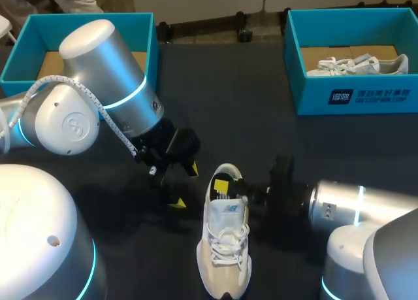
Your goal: Take the shoe out of the shoebox, open the shoe tongue, remove and reinsert the insole, then place the shoe into the shoebox
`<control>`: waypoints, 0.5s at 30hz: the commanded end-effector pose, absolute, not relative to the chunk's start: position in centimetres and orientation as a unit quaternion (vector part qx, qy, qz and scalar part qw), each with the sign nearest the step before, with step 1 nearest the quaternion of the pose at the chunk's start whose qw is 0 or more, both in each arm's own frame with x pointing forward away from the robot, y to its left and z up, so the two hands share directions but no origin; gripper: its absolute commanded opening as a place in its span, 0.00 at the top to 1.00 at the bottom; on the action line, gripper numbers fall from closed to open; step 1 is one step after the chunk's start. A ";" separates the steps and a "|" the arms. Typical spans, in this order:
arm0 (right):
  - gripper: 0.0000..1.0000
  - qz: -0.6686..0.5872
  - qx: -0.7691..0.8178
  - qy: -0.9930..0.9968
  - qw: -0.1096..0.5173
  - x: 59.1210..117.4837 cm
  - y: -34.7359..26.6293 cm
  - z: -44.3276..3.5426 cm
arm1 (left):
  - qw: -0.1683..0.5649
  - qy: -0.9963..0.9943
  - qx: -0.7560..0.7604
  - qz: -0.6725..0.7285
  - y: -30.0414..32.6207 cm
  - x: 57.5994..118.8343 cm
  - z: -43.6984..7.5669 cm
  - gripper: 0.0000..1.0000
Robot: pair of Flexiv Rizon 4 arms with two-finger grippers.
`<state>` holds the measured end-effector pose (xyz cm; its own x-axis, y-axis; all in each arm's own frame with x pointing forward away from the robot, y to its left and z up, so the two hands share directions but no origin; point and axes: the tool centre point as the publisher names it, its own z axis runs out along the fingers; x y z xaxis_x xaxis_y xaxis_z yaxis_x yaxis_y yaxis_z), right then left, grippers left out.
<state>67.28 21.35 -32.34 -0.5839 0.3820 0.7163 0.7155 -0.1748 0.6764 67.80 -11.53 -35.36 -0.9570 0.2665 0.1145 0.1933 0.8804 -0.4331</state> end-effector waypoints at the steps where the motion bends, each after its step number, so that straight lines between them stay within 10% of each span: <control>1: 0.50 -0.629 -0.433 -0.632 0.130 67.8 21.3 -31.8 | 0.084 -0.966 -0.119 0.212 -11.5 67.7 -35.4 0.00; 15: 0.46 -0.615 -0.427 -0.655 0.104 68.8 20.1 -29.1 | 0.084 -0.966 -0.119 0.212 -11.5 67.7 -35.4 0.00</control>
<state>68.50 20.35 -30.15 -0.6220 0.4166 0.6630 0.6677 -0.1601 0.7270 67.80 -11.53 -35.36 -0.9570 0.2665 0.1145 0.1933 0.8804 -0.4331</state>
